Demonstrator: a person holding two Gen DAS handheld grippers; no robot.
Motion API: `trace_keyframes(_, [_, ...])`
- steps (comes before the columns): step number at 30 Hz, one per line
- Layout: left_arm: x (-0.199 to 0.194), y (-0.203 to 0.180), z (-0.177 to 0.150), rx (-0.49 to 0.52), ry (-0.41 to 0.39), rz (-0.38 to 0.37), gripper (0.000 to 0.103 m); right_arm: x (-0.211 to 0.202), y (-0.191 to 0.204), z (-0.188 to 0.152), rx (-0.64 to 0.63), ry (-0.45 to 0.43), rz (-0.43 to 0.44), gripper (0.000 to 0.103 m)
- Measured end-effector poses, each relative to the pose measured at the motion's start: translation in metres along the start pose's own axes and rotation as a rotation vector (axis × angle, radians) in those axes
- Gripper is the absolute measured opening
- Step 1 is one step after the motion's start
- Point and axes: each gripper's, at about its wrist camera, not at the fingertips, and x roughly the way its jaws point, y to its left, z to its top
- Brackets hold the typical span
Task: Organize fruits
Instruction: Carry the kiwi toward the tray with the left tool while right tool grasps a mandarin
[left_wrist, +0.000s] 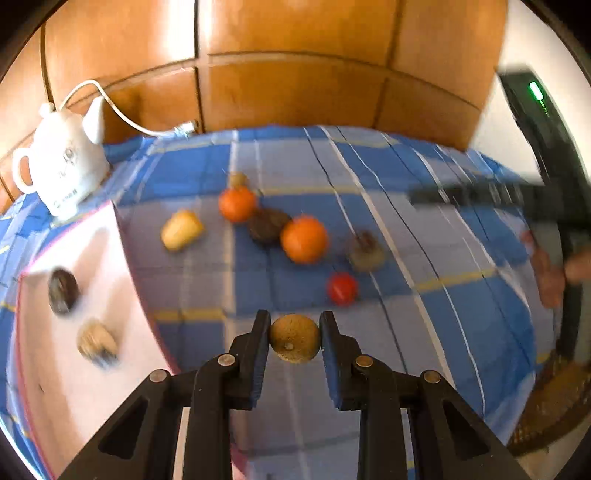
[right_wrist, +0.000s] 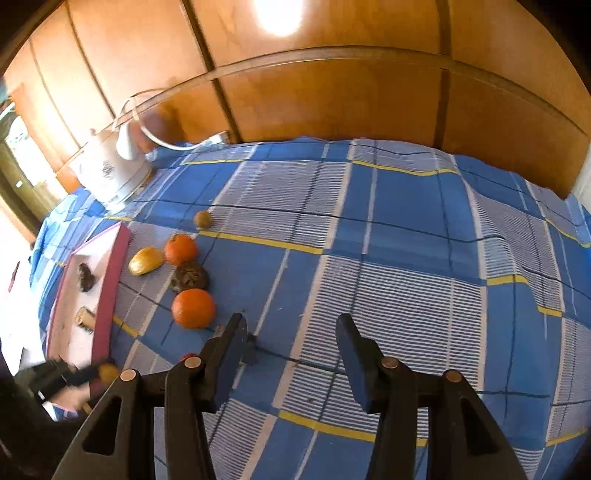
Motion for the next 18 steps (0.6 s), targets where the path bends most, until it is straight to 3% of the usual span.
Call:
trace_keyframes(6, [-0.005,-0.004,-0.029,-0.049,0.034,-0.018,0.027,0.006,0.019,-0.004,-0.065,0.018,0.063,0.051])
trace_keyframes(12, [-0.024,0.014,-0.039,-0.098,0.015,-0.012,0.027,0.013,0.042,-0.009,-0.136,0.036,0.1,0.051])
trace_keyframes(18, [-0.04,0.025,-0.046,-0.127,-0.023,-0.011,0.027,0.037,0.084,-0.001,-0.262,0.083,0.097,0.062])
